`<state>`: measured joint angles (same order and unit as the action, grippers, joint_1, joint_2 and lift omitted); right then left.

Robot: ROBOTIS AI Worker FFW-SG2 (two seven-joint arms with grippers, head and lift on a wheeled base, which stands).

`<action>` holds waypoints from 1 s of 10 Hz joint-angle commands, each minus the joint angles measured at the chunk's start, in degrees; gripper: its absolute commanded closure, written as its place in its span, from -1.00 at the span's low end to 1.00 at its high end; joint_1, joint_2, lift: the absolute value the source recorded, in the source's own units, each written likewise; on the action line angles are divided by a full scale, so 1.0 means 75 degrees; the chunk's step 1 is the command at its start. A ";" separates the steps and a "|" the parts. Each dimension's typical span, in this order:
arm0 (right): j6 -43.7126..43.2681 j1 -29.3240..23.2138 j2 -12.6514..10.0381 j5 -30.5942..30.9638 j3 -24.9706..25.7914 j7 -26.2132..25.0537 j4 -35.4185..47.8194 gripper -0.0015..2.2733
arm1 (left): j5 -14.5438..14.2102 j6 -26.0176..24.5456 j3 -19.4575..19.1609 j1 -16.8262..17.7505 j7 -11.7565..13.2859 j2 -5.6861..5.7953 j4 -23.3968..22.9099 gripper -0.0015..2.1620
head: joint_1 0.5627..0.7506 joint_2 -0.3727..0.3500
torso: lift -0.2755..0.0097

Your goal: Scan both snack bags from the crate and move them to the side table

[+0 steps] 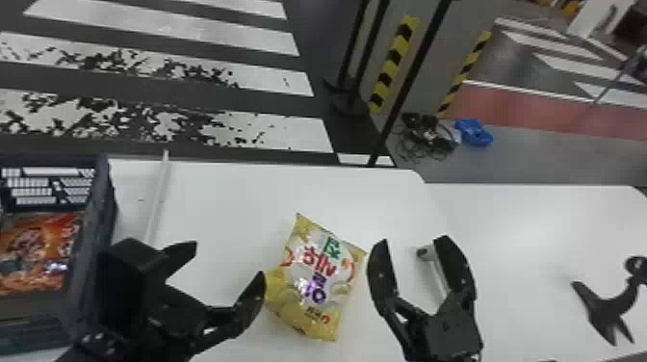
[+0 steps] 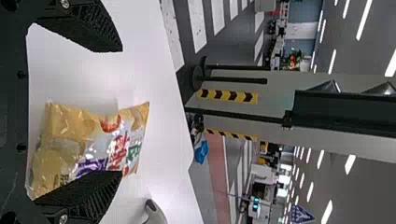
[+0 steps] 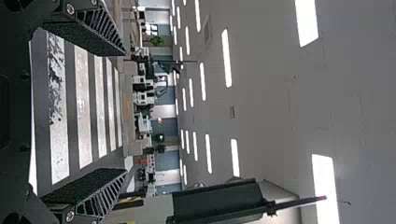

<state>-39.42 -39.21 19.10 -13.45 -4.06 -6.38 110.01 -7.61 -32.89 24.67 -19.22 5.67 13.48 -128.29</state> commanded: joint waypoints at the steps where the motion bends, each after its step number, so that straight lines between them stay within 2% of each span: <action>1: 0.0446 0.0037 -0.0062 0.0106 -0.0009 0.0663 -0.0019 -0.91 | -0.0204 0.0383 -0.0817 -0.0625 0.0006 0.0159 -0.0297 -0.97 | 0.41 -0.94 | 0.26; 3: 0.1594 0.0271 -0.0156 0.0024 0.0108 0.1331 -0.0008 -0.90 | -0.0579 0.0477 -0.2024 -0.1293 0.0006 0.0382 -0.0778 -0.97 | 0.41 -0.75 | 0.26; 4: 0.2063 0.0389 -0.0156 0.0012 0.0143 0.1483 -0.0019 -0.90 | -0.0766 0.0758 -0.2704 -0.1633 -0.0017 0.0440 -0.0871 -0.97 | 0.41 -0.57 | 0.26; 5: 0.2462 0.0436 -0.0144 0.0024 0.0143 0.1577 -0.0019 -0.90 | -0.1118 0.1039 -0.3418 -0.1915 -0.0017 0.0487 -0.0848 -0.97 | 0.41 -0.40 | 0.26; 6: 0.3001 0.0459 -0.0121 0.0152 0.0143 0.1753 -0.0019 -0.90 | -0.1388 0.1321 -0.3957 -0.2125 -0.0017 0.0476 -0.0789 -0.97 | 0.41 -0.21 | 0.26; 7: 0.3540 0.0471 -0.0086 0.0574 0.0073 0.1847 0.0004 -0.90 | -0.1587 0.1461 -0.4332 -0.2266 -0.0017 0.0464 -0.0766 -0.97 | 0.41 -0.11 | 0.26; 8: 0.3915 0.0471 -0.0039 0.0926 -0.0044 0.1847 0.0039 -0.90 | -0.1681 0.1602 -0.4497 -0.2348 -0.0005 0.0464 -0.0766 -0.97 | 0.41 0.06 | 0.26; 10: 0.5508 0.0518 -0.0121 0.2121 -0.0478 0.1601 0.0321 -0.92 | -0.1809 0.1672 -0.4579 -0.2348 0.0030 0.0487 -0.0649 -0.97 | 0.41 0.28 | 0.26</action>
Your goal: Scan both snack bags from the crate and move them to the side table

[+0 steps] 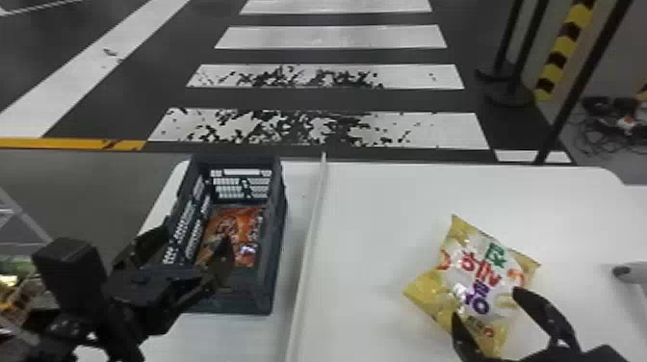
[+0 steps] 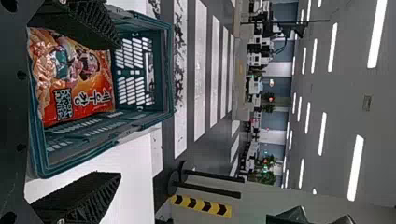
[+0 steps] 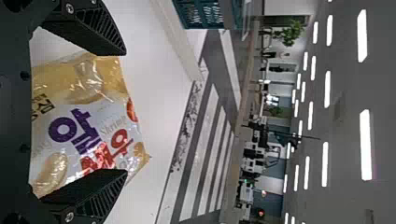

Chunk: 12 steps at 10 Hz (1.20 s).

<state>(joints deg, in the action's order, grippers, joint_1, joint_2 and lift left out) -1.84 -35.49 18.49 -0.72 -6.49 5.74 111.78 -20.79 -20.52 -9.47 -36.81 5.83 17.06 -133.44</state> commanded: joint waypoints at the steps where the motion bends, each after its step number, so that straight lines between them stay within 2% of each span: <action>1: 0.1295 0.0233 -0.0039 0.1057 -0.0623 -0.0448 0.0143 -0.93 | -0.0076 0.0023 -0.0014 0.0021 0.0019 0.0011 0.0050 -0.97 | 0.41 0.34 | 0.26; 4: 0.5842 0.1451 0.0043 0.2757 -0.2955 -0.3155 0.0448 -0.95 | -0.0228 0.0093 -0.0038 0.0009 0.0101 0.0023 0.0062 -0.97 | 0.41 0.38 | 0.26; 5: 0.6568 0.1756 -0.0063 0.2886 -0.3471 -0.3730 0.0448 -0.95 | -0.0275 0.0164 -0.0038 0.0009 0.0183 0.0023 0.0074 -0.97 | 0.41 0.36 | 0.26; 6: 0.7060 0.1908 -0.0356 0.3026 -0.3635 -0.3894 0.0530 -0.95 | -0.0333 0.0257 -0.0038 0.0009 0.0254 0.0023 0.0109 -0.97 | 0.41 0.35 | 0.26; 9: 0.8935 0.2365 -0.0836 0.2909 -0.4115 -0.3999 0.1174 -0.95 | -0.0380 0.0468 0.0091 0.0056 0.0324 -0.0001 0.0297 -0.97 | 0.41 0.44 | 0.26; 10: 0.9146 0.2693 -0.1000 0.2804 -0.4256 -0.3999 0.1104 -0.95 | -0.0380 0.0492 0.0161 0.0103 0.0336 -0.0001 0.0343 -0.97 | 0.41 0.46 | 0.26; 12: 0.8467 0.3139 -0.1410 0.2721 -0.4303 -0.3999 0.0237 -0.93 | -0.0380 0.0515 0.0220 0.0173 0.0383 -0.0013 0.0414 -0.97 | 0.41 0.50 | 0.26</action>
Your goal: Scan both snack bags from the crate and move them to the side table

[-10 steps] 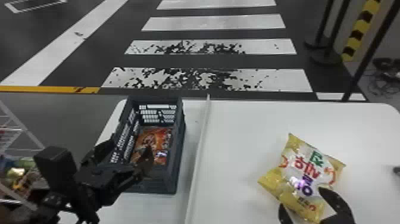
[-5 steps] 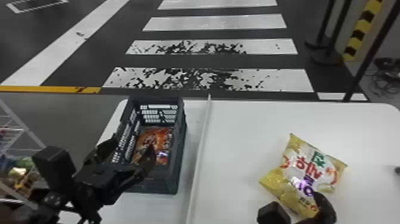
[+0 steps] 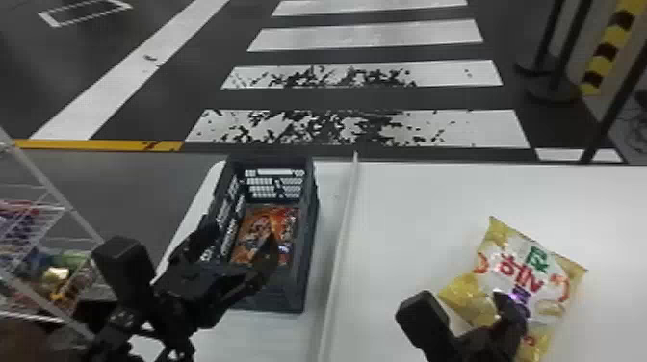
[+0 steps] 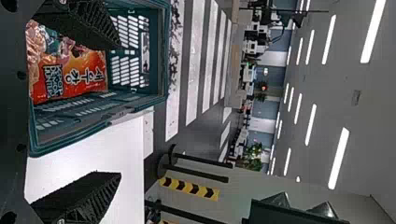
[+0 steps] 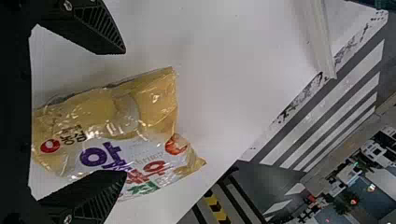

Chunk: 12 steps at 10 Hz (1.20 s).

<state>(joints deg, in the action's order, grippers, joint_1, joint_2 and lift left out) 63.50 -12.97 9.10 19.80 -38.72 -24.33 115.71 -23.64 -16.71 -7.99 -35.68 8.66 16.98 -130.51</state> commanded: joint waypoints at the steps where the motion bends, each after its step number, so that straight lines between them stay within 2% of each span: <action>1: -0.0667 0.0370 -0.0369 -0.0062 -0.0017 -0.0073 -0.0779 -0.93 | 0.0000 0.0006 0.0034 0.0047 0.0006 0.0021 0.0058 -0.97 | 0.41 0.54 | 0.26; 2: -0.1136 0.0617 -0.0451 -0.0179 -0.0064 -0.0120 -0.1237 -0.91 | -0.0035 0.0006 0.0034 0.0047 0.0018 0.0021 0.0070 -0.97 | 0.41 0.58 | 0.26; 4: -0.1722 0.0804 -0.0428 -0.0191 0.0065 -0.0131 -0.1694 -0.90 | -0.0106 0.0006 0.0034 0.0047 0.0111 0.0044 0.0081 -0.97 | 0.41 0.64 | 0.26; 7: -0.1862 0.0804 -0.0088 -0.0203 0.0299 -0.0131 -0.1717 -0.84 | -0.0223 0.0006 0.0034 0.0141 0.0217 0.0033 0.0163 -0.97 | 0.41 0.59 | 0.26; 8: -0.1886 0.0781 0.0018 -0.0238 0.0358 -0.0120 -0.1752 -0.69 | -0.0223 0.0006 0.0093 0.0187 0.0217 0.0021 0.0175 -0.97 | 0.41 0.54 | 0.26; 9: -0.1886 0.0734 0.0111 -0.0261 0.0381 -0.0108 -0.1752 -0.42 | -0.0223 0.0006 0.0128 0.0234 0.0229 0.0009 0.0187 -0.97 | 0.41 0.49 | 0.26; 11: -0.2026 0.0628 0.0135 -0.0332 0.0381 -0.0014 -0.1834 0.53 | -0.0223 0.0006 0.0163 0.0293 0.0229 0.0021 0.0210 -0.97 | 0.41 0.43 | 0.26; 12: -0.2190 0.0617 0.0135 -0.0308 0.0346 0.0009 -0.1904 0.80 | -0.0223 0.0006 0.0163 0.0328 0.0217 0.0033 0.0269 -0.97 | 0.41 0.42 | 0.26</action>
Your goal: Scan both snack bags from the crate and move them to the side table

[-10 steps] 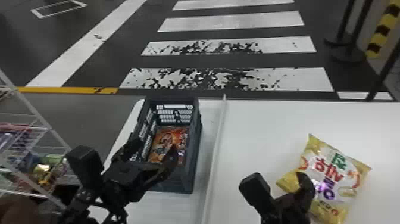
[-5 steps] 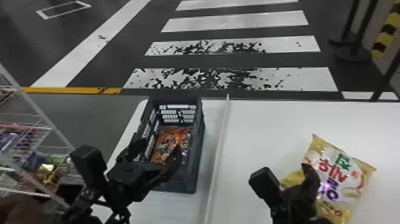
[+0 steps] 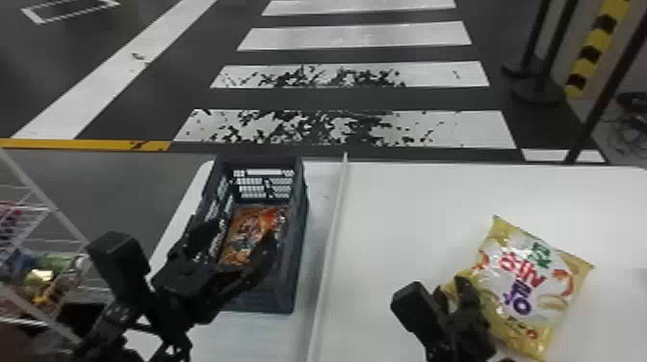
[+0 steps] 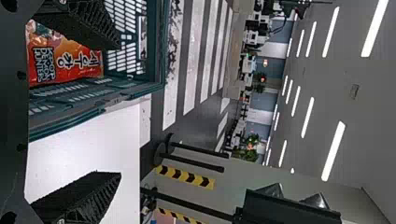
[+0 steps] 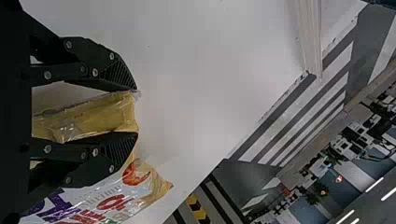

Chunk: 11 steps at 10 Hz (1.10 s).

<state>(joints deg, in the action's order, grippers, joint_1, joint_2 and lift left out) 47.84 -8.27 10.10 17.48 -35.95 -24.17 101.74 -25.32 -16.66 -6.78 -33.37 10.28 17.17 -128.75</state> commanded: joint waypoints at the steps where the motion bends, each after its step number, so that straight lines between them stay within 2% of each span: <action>1: -0.0407 -0.0046 0.0001 0.0083 -0.0035 0.0070 -0.0065 0.97 | -0.0034 0.0000 0.0001 0.0067 0.0000 0.0019 0.0105 -0.97 | 0.41 0.43 | 0.26; 4: -0.1813 -0.0421 0.0294 0.0071 0.0153 -0.0153 0.0392 0.97 | -0.0128 0.0164 0.0036 0.0137 0.0000 0.0066 0.0292 -0.97 | 0.41 0.50 | 0.26; 6: -0.2094 -0.0890 0.0669 -0.0597 0.0868 -0.0129 0.1681 0.97 | -0.0128 0.0164 0.0153 0.0231 0.0000 0.0136 0.0433 -0.97 | 0.41 0.50 | 0.26; 7: -0.2118 -0.1089 0.0786 -0.1358 0.1536 -0.0012 0.2396 0.97 | -0.0116 0.0164 0.0259 0.0301 0.0000 0.0148 0.0491 -0.97 | 0.41 0.45 | 0.26; 8: -0.2352 -0.1242 0.0739 -0.2847 0.2485 0.0175 0.2970 0.97 | -0.0104 0.0164 0.0353 0.0371 -0.0012 0.0148 0.0527 -0.97 | 0.41 0.35 | 0.26; 9: -0.2563 -0.1406 0.0552 -0.4276 0.3387 0.0410 0.3357 0.97 | -0.0081 0.0117 0.0470 0.0453 -0.0059 0.0207 0.0527 -0.97 | 0.41 0.29 | 0.26; 11: -0.3149 -0.1722 0.0341 -0.6151 0.4559 0.0668 0.3544 0.97 | -0.0081 0.0094 0.0470 0.0489 -0.0082 0.0230 0.0468 -0.97 | 0.41 0.09 | 0.26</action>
<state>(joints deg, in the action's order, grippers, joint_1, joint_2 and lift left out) 25.47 -20.41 13.23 -23.93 -4.65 -19.25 128.04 -25.93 -15.89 -3.29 -29.78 9.66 18.90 -125.15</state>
